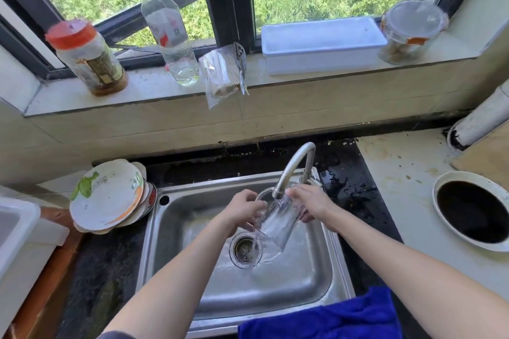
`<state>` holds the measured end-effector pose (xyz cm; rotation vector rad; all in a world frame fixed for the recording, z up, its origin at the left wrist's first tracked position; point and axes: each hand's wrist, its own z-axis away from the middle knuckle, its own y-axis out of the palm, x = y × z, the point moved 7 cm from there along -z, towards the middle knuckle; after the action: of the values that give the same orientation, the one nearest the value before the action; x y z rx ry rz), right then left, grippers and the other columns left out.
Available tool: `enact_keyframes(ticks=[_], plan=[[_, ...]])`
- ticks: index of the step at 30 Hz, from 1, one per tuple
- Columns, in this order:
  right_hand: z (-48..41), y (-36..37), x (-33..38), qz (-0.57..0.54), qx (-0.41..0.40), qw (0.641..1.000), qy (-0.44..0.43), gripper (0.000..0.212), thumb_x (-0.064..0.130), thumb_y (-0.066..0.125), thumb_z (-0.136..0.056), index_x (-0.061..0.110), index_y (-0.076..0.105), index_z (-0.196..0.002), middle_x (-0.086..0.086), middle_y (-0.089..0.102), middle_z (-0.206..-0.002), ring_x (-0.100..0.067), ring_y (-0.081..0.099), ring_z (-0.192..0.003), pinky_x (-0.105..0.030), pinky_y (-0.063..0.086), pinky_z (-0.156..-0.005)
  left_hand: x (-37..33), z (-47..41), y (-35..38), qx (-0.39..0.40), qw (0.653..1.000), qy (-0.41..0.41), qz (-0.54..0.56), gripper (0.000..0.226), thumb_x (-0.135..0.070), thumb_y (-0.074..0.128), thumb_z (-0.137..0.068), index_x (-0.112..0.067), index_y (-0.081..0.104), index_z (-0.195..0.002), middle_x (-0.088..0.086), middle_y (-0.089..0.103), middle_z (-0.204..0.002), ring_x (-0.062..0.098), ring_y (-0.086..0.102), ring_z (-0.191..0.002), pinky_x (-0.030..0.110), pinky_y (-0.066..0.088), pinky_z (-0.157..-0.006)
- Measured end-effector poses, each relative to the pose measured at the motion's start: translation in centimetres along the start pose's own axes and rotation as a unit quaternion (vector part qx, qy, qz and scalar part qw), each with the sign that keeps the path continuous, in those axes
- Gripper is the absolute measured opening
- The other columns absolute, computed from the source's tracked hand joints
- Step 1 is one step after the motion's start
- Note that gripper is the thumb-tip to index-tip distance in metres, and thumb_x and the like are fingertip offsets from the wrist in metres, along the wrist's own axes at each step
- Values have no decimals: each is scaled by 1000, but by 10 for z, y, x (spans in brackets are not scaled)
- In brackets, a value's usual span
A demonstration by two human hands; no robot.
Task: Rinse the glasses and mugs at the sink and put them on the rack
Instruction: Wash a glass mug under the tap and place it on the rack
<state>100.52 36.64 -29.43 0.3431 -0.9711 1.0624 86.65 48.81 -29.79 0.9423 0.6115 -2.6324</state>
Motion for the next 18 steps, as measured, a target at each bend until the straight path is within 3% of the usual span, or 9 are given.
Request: enact_keyframes(ticks=[2, 4, 6, 8, 10, 13, 14, 16, 18], plan=[[-2, 4, 4, 12, -14, 1000, -11, 19, 33, 56, -90, 18, 68, -93, -6, 61, -92, -19, 56, -71, -33, 49, -62, -10, 4, 12, 4, 1000, 13, 2, 21, 6, 41, -82, -7, 57, -78, 12, 56, -65, 15, 57, -44, 20, 41, -39], [-3, 3, 9, 100, -88, 990, -39, 38, 44, 56, -87, 24, 60, -119, -2, 60, -114, -18, 58, -95, -39, 50, -85, -12, 4, 16, -24, 999, 13, 36, 29, 15, 35, -78, -3, 53, -65, 17, 54, -59, 16, 54, -35, 21, 41, -35], [5, 14, 12, 165, -123, 975, -81, 56, 49, 61, -83, 29, 46, -133, 1, 49, -133, -19, 53, -114, -46, 47, -96, -4, -5, 17, -50, 996, 3, 79, 27, 17, 35, -77, 2, 53, -63, 25, 56, -70, 26, 58, -39, 28, 49, -37], [16, 39, 7, 199, -86, 968, -126, 62, 52, 63, -81, 28, 41, -133, 2, 45, -137, -17, 50, -117, -47, 46, -97, 2, -12, 12, -92, 992, 1, 88, 26, 13, 35, -79, -3, 47, -63, 26, 55, -79, 28, 58, -44, 35, 52, -41], [17, 51, -5, 161, -41, 980, -108, 69, 51, 56, -86, 30, 28, -145, 3, 38, -147, -20, 48, -123, -43, 42, -99, 1, -11, 13, -104, 991, 13, 84, 26, 9, 35, -84, -7, 43, -67, 21, 54, -76, 28, 58, -47, 34, 51, -40], [-10, 32, -13, 51, -47, 997, -26, 63, 50, 46, -91, 38, 20, -147, 9, 43, -142, -20, 56, -92, -36, 50, -73, 0, -4, 23, -83, 991, 26, 104, 25, 11, 32, -86, -7, 42, -70, 23, 55, -71, 31, 59, -52, 36, 51, -44], [-17, 23, -12, 51, -61, 997, -5, 65, 51, 46, -89, 38, 20, -147, 9, 43, -141, -21, 57, -95, -36, 53, -71, 1, -3, 27, -75, 991, 26, 109, 24, 10, 31, -85, -8, 42, -75, 24, 56, -71, 30, 59, -51, 35, 50, -43], [-17, 19, -3, 108, -90, 990, -16, 70, 54, 48, -86, 37, 19, -148, 10, 41, -145, -23, 53, -117, -41, 52, -87, 2, -2, 28, -77, 990, 23, 113, 23, 10, 29, -84, -9, 41, -81, 21, 54, -68, 26, 58, -43, 29, 46, -38], [0, 35, -1, 161, -79, 981, -69, 70, 52, 58, -85, 33, 26, -143, 12, 45, -136, -15, 50, -117, -39, 45, -95, 5, -3, 23, -95, 989, 22, 107, 24, 12, 31, -83, -9, 41, -77, 18, 50, -63, 24, 54, -40, 27, 43, -37]])
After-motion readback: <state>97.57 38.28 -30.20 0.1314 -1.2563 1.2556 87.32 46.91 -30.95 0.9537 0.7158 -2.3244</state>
